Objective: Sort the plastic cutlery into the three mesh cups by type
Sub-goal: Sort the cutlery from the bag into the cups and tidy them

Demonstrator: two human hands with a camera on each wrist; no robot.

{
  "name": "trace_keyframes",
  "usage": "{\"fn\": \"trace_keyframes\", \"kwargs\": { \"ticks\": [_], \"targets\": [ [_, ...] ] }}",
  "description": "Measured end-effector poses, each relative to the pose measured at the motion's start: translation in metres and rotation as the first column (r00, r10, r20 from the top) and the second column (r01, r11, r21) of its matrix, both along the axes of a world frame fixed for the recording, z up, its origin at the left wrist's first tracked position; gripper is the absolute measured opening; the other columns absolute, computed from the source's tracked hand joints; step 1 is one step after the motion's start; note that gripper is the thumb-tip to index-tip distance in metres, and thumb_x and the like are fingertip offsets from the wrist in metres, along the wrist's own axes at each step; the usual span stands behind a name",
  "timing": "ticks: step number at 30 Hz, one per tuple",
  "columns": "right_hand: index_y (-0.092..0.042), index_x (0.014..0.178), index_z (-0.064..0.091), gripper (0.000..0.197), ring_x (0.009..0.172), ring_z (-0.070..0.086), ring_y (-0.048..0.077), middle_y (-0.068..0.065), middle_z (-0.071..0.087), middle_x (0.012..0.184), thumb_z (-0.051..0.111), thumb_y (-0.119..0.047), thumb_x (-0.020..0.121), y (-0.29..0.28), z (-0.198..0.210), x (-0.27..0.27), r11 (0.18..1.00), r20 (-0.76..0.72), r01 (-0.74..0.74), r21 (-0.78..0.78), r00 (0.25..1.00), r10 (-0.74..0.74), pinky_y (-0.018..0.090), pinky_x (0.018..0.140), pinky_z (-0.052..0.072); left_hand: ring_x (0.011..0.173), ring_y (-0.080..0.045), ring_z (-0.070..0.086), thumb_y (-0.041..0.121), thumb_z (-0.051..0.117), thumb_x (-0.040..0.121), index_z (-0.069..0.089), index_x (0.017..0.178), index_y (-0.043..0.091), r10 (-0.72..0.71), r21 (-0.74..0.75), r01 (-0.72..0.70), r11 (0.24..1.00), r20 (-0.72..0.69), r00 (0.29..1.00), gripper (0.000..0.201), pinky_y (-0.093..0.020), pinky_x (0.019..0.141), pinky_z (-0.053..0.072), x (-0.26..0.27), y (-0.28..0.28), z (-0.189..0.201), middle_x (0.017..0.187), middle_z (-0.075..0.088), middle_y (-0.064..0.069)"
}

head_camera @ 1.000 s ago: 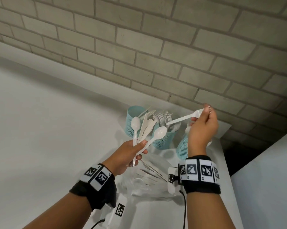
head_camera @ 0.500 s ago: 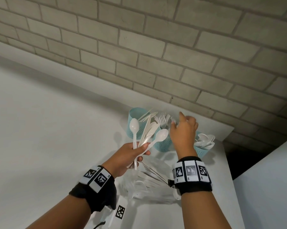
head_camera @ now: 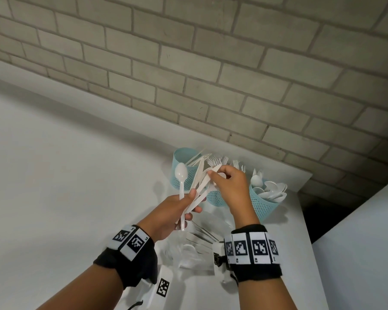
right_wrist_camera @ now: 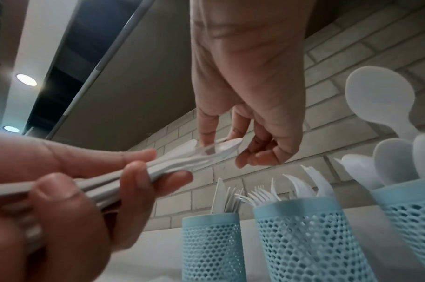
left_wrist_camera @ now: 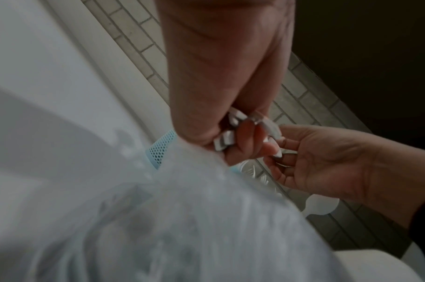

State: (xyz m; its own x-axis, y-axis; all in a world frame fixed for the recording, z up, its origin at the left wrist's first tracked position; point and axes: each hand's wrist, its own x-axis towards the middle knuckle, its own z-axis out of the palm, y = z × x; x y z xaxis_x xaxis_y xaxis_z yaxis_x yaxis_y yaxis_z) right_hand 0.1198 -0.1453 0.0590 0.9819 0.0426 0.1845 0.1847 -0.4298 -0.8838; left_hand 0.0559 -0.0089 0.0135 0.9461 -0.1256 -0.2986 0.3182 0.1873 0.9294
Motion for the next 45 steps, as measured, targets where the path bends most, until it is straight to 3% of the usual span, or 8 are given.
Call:
{"fn": "trace_keyframes", "kwargs": {
  "ticks": [5,12,15,21,25,32,38,45],
  "targets": [
    [-0.014,0.086,0.067,0.003,0.071,0.058,0.007,-0.004,0.066,0.078,0.065,-0.014,0.087,-0.004,0.005,-0.003,0.981,0.029,-0.084,0.175,0.996,0.08,0.013,0.065,0.046,0.053,-0.004,0.038,0.053,0.038,0.093,0.069,0.104,0.022,-0.059,-0.013,0.059,0.998,0.008,0.998,0.045,-0.018,0.055,0.032,-0.002,0.004,0.003,0.069,0.057,0.011],
    [-0.019,0.094,0.059,0.007,0.096,0.066,0.02,0.002,0.072,0.102,0.057,-0.013,0.092,-0.012,0.005,-0.001,0.933,-0.077,-0.251,0.257,0.957,0.278,0.032,0.088,0.05,0.05,-0.004,0.031,0.054,0.033,0.093,0.068,0.103,0.015,-0.199,-0.051,0.199,0.979,0.001,0.98,0.054,-0.015,0.048,0.028,-0.004,0.006,0.007,0.063,0.043,0.008],
    [-0.016,0.098,0.054,0.014,0.091,0.069,0.016,0.001,0.074,0.096,0.058,-0.006,0.09,-0.01,0.007,-0.003,0.924,-0.107,-0.28,0.26,0.943,0.315,0.025,0.08,0.053,0.05,-0.004,0.031,0.054,0.035,0.092,0.068,0.101,0.015,-0.226,-0.049,0.225,0.973,-0.004,0.974,0.052,-0.015,0.046,0.029,-0.005,0.006,0.007,0.062,0.041,0.008],
    [-0.012,0.092,0.063,0.009,0.073,0.068,0.009,0.002,0.073,0.088,0.06,-0.004,0.089,-0.003,0.013,0.007,0.918,-0.149,-0.108,0.381,0.973,0.177,0.025,0.075,0.05,0.051,-0.004,0.033,0.045,0.042,0.094,0.065,0.106,0.015,-0.182,-0.027,0.183,0.983,0.028,0.983,0.04,-0.015,0.048,0.025,-0.002,0.011,0.004,0.065,0.043,0.009],
    [-0.006,0.098,0.064,0.01,0.047,0.055,-0.006,0.0,0.068,0.081,0.057,-0.005,0.091,0.0,0.033,0.027,0.901,-0.138,0.027,0.432,0.99,0.037,0.009,0.044,0.041,0.052,-0.004,0.031,0.039,0.044,0.096,0.065,0.108,0.015,-0.072,-0.038,0.074,0.997,0.042,0.997,0.034,-0.014,0.047,0.027,0.004,0.022,0.005,0.066,0.043,0.008],
    [-0.017,0.081,0.05,0.02,0.072,0.058,0.014,0.001,0.062,0.079,0.054,-0.001,0.092,0.018,0.051,0.073,0.734,-0.061,0.206,0.647,0.974,-0.22,0.023,0.06,0.05,0.055,-0.007,0.032,0.034,0.042,0.099,0.064,0.111,0.016,0.147,-0.047,-0.147,0.988,0.005,0.989,0.031,-0.018,0.052,0.03,0.012,0.037,0.002,0.068,0.042,0.006],
    [-0.008,0.09,0.056,0.008,0.08,0.056,0.023,0.001,0.059,0.078,0.061,-0.015,0.089,0.047,0.018,0.084,0.965,0.111,0.236,0.115,0.962,-0.249,0.028,0.073,0.043,0.062,-0.01,0.039,0.032,0.045,0.098,0.063,0.113,0.012,0.224,-0.04,-0.223,0.974,0.004,0.975,0.031,-0.021,0.057,0.034,0.013,0.043,-0.002,0.074,0.049,0.004],
    [-0.013,0.107,0.062,0.022,0.11,0.048,0.032,0.014,0.061,0.108,0.062,-0.022,0.087,0.061,-0.013,0.081,0.938,0.102,0.076,-0.339,0.994,-0.044,0.04,0.089,0.044,0.066,-0.01,0.045,0.029,0.05,0.096,0.06,0.119,0.009,0.244,-0.039,-0.244,0.969,0.009,0.97,0.033,-0.021,0.058,0.039,0.01,0.045,-0.004,0.079,0.057,0.004]
  ]
}}
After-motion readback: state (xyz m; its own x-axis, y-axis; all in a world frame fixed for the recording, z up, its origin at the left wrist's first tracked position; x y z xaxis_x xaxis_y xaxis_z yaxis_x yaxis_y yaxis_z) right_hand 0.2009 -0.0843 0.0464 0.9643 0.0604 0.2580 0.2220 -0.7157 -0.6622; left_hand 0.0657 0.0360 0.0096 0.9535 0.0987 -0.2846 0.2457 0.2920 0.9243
